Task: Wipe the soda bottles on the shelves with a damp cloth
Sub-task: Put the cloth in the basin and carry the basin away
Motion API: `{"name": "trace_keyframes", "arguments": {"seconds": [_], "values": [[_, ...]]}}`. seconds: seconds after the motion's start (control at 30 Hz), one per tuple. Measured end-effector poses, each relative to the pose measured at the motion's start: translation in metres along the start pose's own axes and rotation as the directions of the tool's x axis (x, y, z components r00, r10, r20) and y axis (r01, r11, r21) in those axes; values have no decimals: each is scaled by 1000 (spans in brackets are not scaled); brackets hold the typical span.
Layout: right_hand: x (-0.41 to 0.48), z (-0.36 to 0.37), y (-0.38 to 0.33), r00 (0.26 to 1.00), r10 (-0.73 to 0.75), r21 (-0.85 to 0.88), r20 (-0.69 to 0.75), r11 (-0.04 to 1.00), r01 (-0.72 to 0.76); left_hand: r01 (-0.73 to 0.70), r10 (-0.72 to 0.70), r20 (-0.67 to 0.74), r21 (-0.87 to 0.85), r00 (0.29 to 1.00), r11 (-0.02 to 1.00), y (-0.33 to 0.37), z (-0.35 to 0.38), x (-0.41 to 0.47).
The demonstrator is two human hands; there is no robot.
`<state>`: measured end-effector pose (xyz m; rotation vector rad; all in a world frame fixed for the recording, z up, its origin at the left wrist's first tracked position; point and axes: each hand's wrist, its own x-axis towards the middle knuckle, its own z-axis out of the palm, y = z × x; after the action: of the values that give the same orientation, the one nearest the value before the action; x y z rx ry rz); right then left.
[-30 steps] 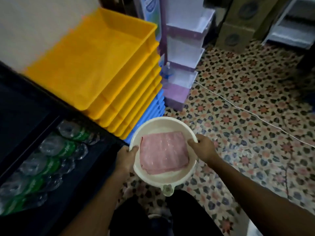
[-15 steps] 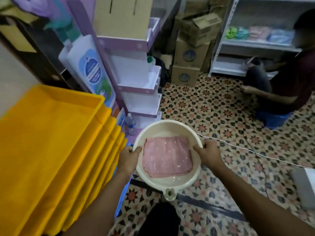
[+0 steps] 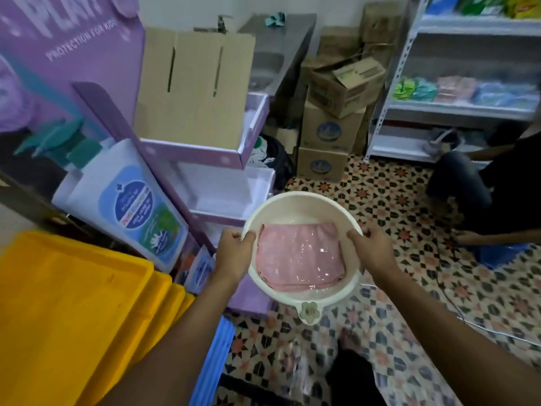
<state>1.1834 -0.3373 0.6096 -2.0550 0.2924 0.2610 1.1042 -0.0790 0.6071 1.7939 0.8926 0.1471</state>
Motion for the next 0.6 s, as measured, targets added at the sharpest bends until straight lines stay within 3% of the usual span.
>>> {"name": "trace_keyframes", "arguments": {"seconds": [0.27, 0.43, 0.6], "values": [[175, -14, -59, 997, -55, -4, 57, 998, 55, 30, -27, -119, 26, 992, 999, 85, 90, 96], [290, -42, -109, 989, -108, 8, 96, 994, 108, 64, -73, -143, -70, 987, 995, 153, 158, 149], [385, -53, -155, 983, -162, 5, 81, 987, 162, 12, -19, -204, -35, 979, 999, 212, 208, 204]]}}
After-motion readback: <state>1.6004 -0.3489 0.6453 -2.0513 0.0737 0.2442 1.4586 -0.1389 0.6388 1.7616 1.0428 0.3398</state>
